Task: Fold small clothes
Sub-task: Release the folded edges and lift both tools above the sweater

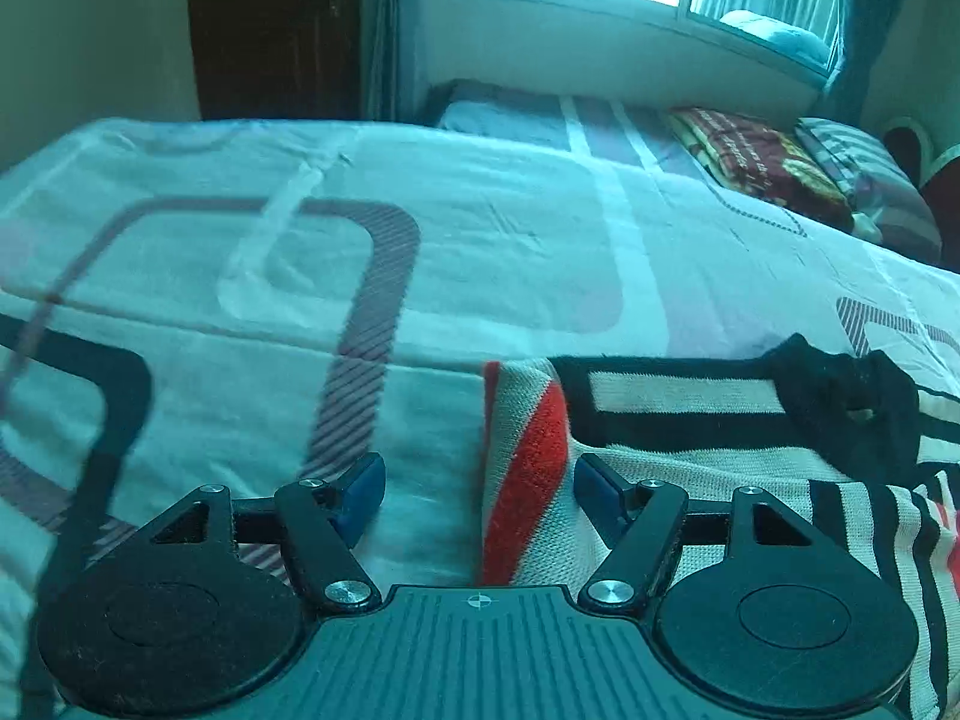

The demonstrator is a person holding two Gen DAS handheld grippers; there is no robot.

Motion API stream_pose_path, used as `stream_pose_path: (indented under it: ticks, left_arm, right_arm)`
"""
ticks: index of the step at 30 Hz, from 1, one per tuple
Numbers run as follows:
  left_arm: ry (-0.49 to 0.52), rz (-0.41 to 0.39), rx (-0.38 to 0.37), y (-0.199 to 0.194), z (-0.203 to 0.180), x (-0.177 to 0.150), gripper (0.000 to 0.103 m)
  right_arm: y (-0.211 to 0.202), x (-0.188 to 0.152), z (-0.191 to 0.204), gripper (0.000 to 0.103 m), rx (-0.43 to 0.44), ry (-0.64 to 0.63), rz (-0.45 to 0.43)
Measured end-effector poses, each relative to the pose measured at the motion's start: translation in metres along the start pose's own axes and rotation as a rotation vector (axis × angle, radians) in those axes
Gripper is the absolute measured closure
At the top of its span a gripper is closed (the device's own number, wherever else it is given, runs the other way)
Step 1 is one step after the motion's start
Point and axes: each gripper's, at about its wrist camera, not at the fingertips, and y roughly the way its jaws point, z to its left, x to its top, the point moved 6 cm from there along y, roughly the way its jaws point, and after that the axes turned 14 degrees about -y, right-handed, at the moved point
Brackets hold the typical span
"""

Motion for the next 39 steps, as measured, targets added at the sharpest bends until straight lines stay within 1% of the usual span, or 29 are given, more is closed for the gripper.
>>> stream_pose_path:
  ticks: [1, 3, 5, 7, 9, 10, 12, 13, 14, 15, 16, 18, 19, 21, 22, 23, 24, 25, 26, 27, 29, 31, 32, 33, 35, 37, 39]
  left_arm:
    - [0.007, -0.022, -0.002, -0.010, 0.000, -0.001, 0.033]
    - [0.008, -0.034, -0.022, -0.033, 0.002, -0.006, 0.033]
    - [0.020, -0.048, -0.045, -0.058, 0.003, -0.018, 0.033]
    - [0.037, -0.046, -0.066, -0.079, -0.001, -0.037, 0.033]
    - [0.057, -0.039, -0.073, -0.095, -0.005, -0.058, 0.033]
    - [0.070, -0.037, -0.064, -0.100, -0.006, -0.070, 0.033]
    - [0.083, -0.008, -0.020, -0.101, -0.003, -0.092, 0.033]
    - [0.074, 0.008, 0.003, -0.099, 0.001, -0.102, 0.033]
    - [0.064, 0.022, 0.022, -0.099, 0.006, -0.111, 0.033]
    - [0.047, 0.022, 0.035, -0.103, 0.010, -0.117, 0.033]
    - [0.023, 0.017, 0.043, -0.112, 0.012, -0.122, 0.033]
    - [0.006, 0.018, 0.031, -0.131, 0.009, -0.135, 0.033]
    - [0.016, 0.017, 0.028, -0.138, 0.005, -0.143, 0.033]
    - [0.050, 0.043, 0.006, -0.147, -0.006, -0.163, 0.033]
    - [0.073, 0.057, 0.012, -0.148, -0.011, -0.174, 0.033]
    - [0.096, 0.055, 0.028, -0.148, -0.012, -0.184, 0.033]
    - [0.110, 0.027, 0.031, -0.153, -0.010, -0.189, 0.033]
    - [0.116, 0.018, 0.038, -0.157, -0.006, -0.192, 0.032]
    - [0.108, 0.020, 0.044, -0.160, 0.000, -0.193, 0.029]
    - [0.098, 0.025, 0.051, -0.165, 0.007, -0.194, 0.028]
    - [0.095, 0.029, 0.053, -0.174, 0.016, -0.198, 0.028]
    - [0.119, 0.026, 0.064, -0.184, 0.019, -0.204, 0.028]
    - [0.123, 0.032, 0.053, -0.189, 0.018, -0.206, 0.028]
    - [0.114, 0.046, 0.015, -0.191, 0.016, -0.207, 0.028]
    - [0.105, 0.065, -0.059, -0.202, 0.005, -0.216, 0.028]
    - [0.131, 0.069, -0.105, -0.211, -0.006, -0.227, 0.028]
    - [0.160, 0.085, -0.127, -0.214, -0.009, -0.240, 0.028]
  right_arm:
    - [-0.008, 0.001, -0.006, 0.076, -0.012, 0.019, -0.024]
    - [-0.026, 0.004, -0.016, 0.071, -0.041, 0.036, -0.075]
    - [-0.043, 0.005, -0.019, 0.069, 0.004, 0.034, -0.111]
    - [-0.054, 0.001, -0.012, 0.069, 0.093, 0.038, -0.122]
    - [-0.057, -0.010, 0.001, 0.071, 0.155, 0.012, -0.099]
    - [-0.055, -0.018, 0.008, 0.071, 0.157, -0.013, -0.077]
    - [-0.048, -0.036, 0.016, 0.071, 0.167, -0.043, -0.021]
    - [-0.040, -0.047, 0.022, 0.070, 0.195, -0.067, 0.034]
    - [-0.038, -0.054, 0.023, 0.071, 0.201, -0.079, 0.031]
    - [-0.042, -0.056, 0.022, 0.070, 0.192, -0.091, 0.016]
    - [-0.046, -0.056, 0.022, 0.070, 0.197, -0.108, 0.020]
    - [-0.062, -0.055, 0.020, 0.069, 0.243, -0.112, -0.039]
    - [-0.069, -0.055, 0.023, 0.069, 0.268, -0.122, -0.060]
    - [-0.075, -0.063, 0.035, 0.068, 0.324, -0.160, -0.047]
    - [-0.076, -0.069, 0.043, 0.068, 0.353, -0.182, -0.036]
    - [-0.076, -0.077, 0.049, 0.068, 0.354, -0.210, -0.021]
    - [-0.077, -0.084, 0.050, 0.069, 0.334, -0.236, -0.020]
    - [-0.081, -0.089, 0.045, 0.068, 0.308, -0.245, -0.035]
    - [-0.082, -0.093, 0.039, 0.068, 0.287, -0.236, -0.030]
    - [-0.082, -0.097, 0.030, 0.068, 0.269, -0.211, -0.021]
    - [-0.084, -0.106, 0.010, 0.068, 0.214, -0.161, -0.005]
    - [-0.090, -0.116, -0.005, 0.067, 0.160, -0.118, 0.016]
    - [-0.096, -0.119, -0.007, 0.067, 0.149, -0.095, 0.021]
    - [-0.105, -0.120, -0.005, 0.066, 0.154, -0.071, 0.014]
    - [-0.126, -0.123, 0.009, 0.066, 0.198, -0.046, -0.021]
    - [-0.147, -0.127, 0.036, 0.067, 0.228, -0.079, -0.046]
    - [-0.161, -0.135, 0.061, 0.066, 0.246, -0.126, -0.052]
